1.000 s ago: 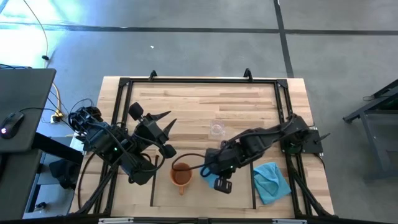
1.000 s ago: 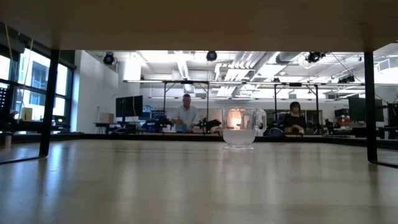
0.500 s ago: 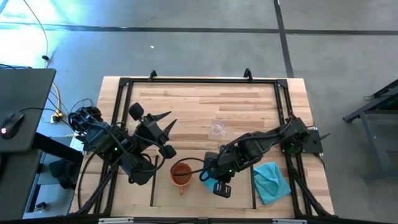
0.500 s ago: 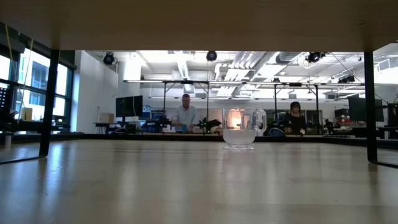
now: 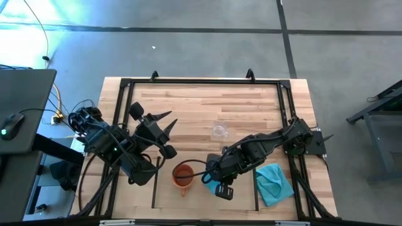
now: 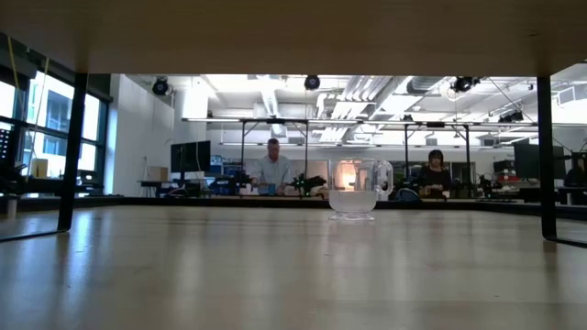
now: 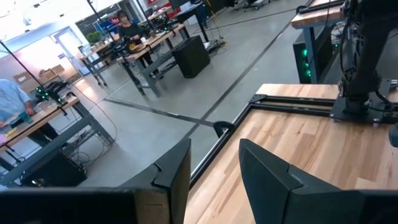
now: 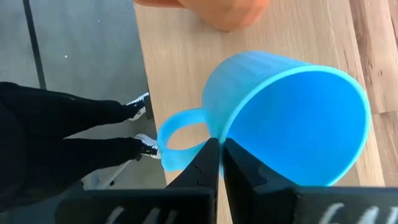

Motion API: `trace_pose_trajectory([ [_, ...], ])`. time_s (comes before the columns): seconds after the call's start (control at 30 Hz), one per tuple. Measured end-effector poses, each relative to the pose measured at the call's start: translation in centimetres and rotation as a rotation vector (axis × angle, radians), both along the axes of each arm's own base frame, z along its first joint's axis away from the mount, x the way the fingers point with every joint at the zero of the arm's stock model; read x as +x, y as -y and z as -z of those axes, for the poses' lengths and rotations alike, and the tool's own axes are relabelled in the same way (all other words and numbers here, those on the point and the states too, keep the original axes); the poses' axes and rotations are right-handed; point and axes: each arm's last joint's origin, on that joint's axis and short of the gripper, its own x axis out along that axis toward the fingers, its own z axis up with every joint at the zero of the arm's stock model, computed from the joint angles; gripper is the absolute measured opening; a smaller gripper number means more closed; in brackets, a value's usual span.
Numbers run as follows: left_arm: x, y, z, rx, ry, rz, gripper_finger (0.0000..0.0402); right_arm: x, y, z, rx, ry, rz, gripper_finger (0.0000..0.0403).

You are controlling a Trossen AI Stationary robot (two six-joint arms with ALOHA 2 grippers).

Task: Stack small to large cups/mugs on shelf
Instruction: Put the blue mug on the shelf

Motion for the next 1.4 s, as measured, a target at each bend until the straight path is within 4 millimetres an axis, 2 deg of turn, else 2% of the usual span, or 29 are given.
trace_pose_trajectory([
  [0.2,-0.4,-0.2,-0.3,-0.004,0.007,0.001,0.0124,0.0,0.0,0.0,0.000,-0.001,0.000,0.0000],
  [0.7,-3.5,-0.9,-2.4,-0.042,0.100,0.028,0.0124,0.8,-0.9,1.3,0.020,-0.035,-0.017,0.0000],
  [1.4,-3.7,-0.6,-2.5,-0.047,0.115,0.034,0.0124,0.1,-1.5,1.1,0.070,-0.083,-0.033,0.0000],
])
